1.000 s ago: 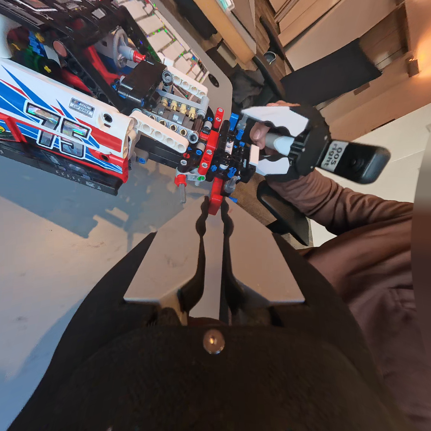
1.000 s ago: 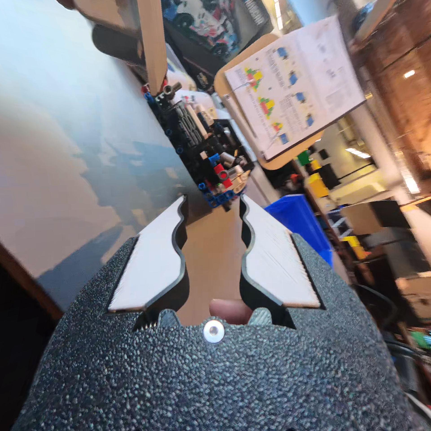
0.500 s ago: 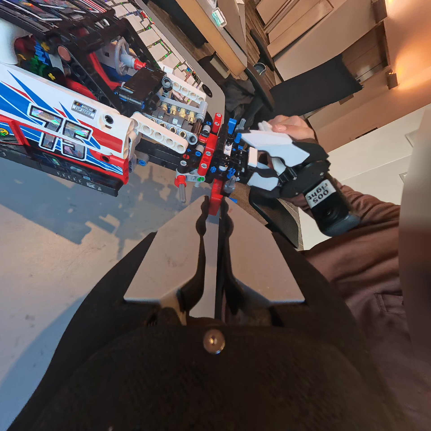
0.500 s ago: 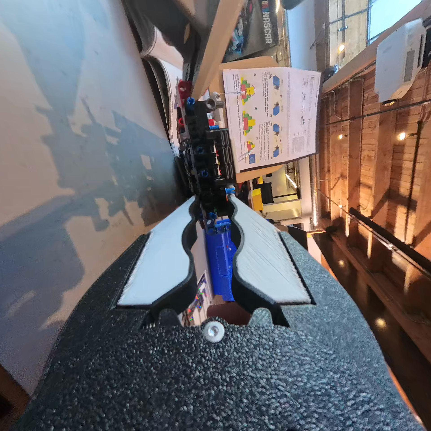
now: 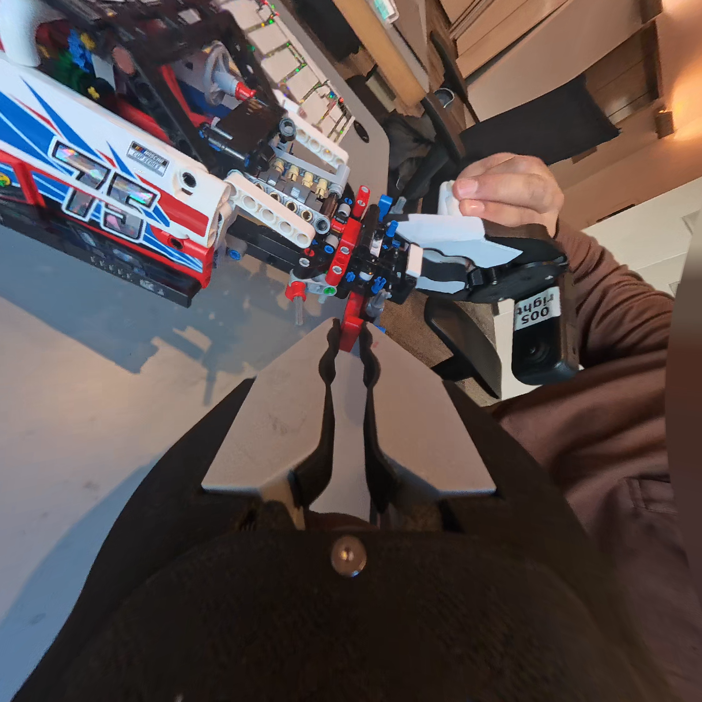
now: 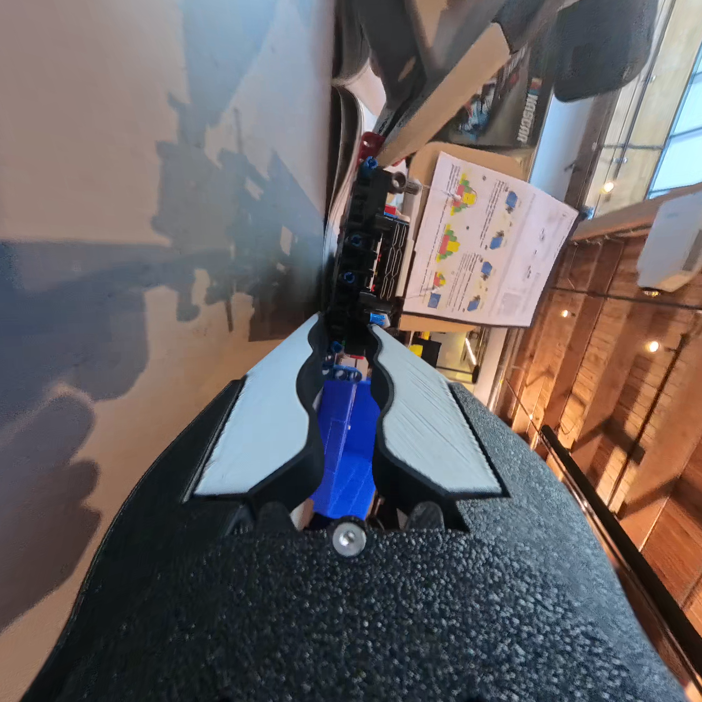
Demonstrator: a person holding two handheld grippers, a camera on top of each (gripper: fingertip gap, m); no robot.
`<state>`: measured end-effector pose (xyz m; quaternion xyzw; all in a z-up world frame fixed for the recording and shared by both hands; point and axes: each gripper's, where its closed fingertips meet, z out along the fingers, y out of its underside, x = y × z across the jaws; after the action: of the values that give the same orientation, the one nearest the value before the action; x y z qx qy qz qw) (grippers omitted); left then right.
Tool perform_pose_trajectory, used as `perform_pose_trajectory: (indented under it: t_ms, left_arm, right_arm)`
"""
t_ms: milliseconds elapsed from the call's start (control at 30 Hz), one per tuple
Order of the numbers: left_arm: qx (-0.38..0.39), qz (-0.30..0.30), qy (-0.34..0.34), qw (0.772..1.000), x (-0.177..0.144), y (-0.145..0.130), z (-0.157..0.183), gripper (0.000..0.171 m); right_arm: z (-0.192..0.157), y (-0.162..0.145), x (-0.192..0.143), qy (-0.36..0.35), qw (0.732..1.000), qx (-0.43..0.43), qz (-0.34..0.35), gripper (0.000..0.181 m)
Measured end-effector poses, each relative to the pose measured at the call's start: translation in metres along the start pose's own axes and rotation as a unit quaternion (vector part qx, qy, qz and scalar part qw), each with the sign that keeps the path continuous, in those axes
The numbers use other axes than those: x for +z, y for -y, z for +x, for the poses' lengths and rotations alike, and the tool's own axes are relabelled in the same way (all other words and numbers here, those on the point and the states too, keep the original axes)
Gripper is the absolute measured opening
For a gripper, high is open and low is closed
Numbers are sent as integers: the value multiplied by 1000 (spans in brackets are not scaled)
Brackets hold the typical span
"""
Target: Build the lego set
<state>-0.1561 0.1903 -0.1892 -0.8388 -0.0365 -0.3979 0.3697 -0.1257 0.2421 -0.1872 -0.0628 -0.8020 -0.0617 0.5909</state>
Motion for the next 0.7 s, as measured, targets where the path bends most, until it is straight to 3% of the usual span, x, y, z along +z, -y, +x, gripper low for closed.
perform_pose_trajectory:
  t_ms: [167, 333, 400, 467, 500, 567, 700]
  left_arm:
    - [-48, 31, -17, 998, -7, -2, -13, 7]
    - [-60, 23, -13, 998, -5, -2, -16, 7]
    - [-14, 64, 2, 998, -10, 16, -4, 7]
    - [90, 88, 93, 988, -19, 30, 3, 7]
    - [154, 97, 163, 970, -28, 37, 4, 17]
    - [287, 112, 284, 908, -47, 48, 19, 48]
    - [514, 73, 404, 753, -37, 48, 56, 68]
  right_arm:
    - [-3, 7, 12, 8, 1000, 11, 22, 15]
    - [-2, 3, 14, 34, 999, 11, 21, 15]
    - [20, -4, 11, 32, 998, 51, 20, 16]
    - [35, -9, 9, 39, 996, 82, 16, 16]
    - [41, -11, 8, 43, 994, 95, 12, 16]
    - [56, -13, 3, 43, 991, 129, 16, 17]
    - [76, -8, -8, 34, 986, 160, 28, 17]
